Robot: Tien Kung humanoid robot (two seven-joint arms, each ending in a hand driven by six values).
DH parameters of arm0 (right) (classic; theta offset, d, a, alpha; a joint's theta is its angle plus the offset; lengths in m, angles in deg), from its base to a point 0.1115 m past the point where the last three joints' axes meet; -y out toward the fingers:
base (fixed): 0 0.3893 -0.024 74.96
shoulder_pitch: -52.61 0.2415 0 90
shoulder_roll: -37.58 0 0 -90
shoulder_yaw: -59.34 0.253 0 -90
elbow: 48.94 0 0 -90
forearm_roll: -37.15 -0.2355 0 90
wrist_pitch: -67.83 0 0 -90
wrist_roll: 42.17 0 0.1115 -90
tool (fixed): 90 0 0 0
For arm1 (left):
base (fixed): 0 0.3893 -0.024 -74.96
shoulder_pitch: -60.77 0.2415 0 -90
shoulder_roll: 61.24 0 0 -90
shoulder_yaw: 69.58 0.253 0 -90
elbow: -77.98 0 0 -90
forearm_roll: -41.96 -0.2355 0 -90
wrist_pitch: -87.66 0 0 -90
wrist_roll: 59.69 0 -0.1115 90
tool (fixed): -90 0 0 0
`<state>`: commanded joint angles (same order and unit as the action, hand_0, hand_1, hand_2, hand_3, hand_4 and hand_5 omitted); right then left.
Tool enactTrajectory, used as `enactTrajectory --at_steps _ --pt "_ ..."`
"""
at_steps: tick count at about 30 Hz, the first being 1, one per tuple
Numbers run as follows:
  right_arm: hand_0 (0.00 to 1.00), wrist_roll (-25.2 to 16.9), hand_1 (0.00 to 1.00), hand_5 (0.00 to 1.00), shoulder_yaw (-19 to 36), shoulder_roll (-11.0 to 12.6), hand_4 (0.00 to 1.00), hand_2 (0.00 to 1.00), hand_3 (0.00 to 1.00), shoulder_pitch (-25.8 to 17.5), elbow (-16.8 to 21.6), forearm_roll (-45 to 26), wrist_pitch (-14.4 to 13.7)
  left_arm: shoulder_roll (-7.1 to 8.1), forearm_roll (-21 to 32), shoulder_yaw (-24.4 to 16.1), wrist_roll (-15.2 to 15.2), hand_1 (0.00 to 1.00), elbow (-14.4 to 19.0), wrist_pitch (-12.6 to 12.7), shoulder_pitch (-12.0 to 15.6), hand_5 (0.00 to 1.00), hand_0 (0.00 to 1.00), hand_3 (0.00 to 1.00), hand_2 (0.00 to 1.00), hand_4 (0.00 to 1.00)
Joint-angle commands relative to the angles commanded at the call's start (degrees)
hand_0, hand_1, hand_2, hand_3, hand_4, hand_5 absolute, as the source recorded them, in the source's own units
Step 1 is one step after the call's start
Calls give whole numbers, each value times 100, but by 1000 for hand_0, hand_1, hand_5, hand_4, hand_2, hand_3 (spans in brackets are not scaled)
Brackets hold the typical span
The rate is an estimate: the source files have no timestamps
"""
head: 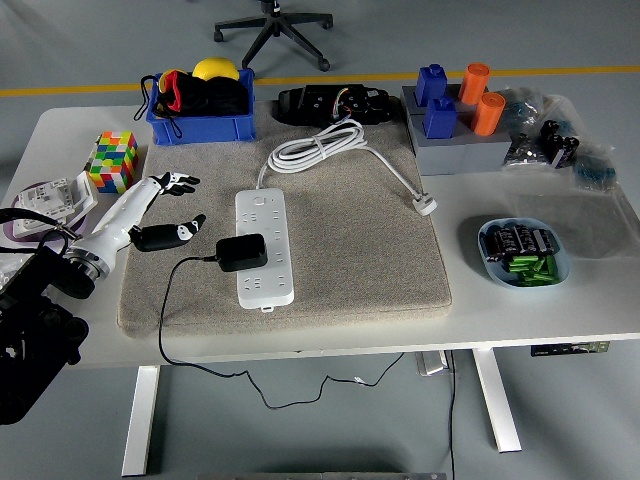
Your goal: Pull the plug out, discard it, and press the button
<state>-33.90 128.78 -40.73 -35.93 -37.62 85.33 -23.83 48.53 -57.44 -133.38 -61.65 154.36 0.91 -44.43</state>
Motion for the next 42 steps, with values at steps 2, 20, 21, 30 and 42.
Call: enactTrajectory --at_steps 2,20,21,30,42 --pt "741 -1 674 523 6 -1 662 673 632 -4 1 1 -1 22 -21 88 4 822 26 -46 -16 169 849 796 788 877" --pt "742 -8 674 523 17 -10 662 673 632 7 9 -5 2 -143 -191 674 -36 843 -294 -55 -324 85 857 784 778 956" --pt "742 -8 674 523 18 -12 662 673 632 7 8 -4 2 -153 -202 685 -36 843 -323 -41 -333 85 857 784 778 956" --pt "742 -6 674 523 2 -8 662 673 632 11 5 -15 2 -244 -340 770 -122 729 -509 -18 -421 2 842 743 646 925" --pt "742 -5 674 522 13 -10 661 673 632 22 5 -21 1 -294 -334 806 -170 621 -611 -32 -482 2 770 658 544 905"
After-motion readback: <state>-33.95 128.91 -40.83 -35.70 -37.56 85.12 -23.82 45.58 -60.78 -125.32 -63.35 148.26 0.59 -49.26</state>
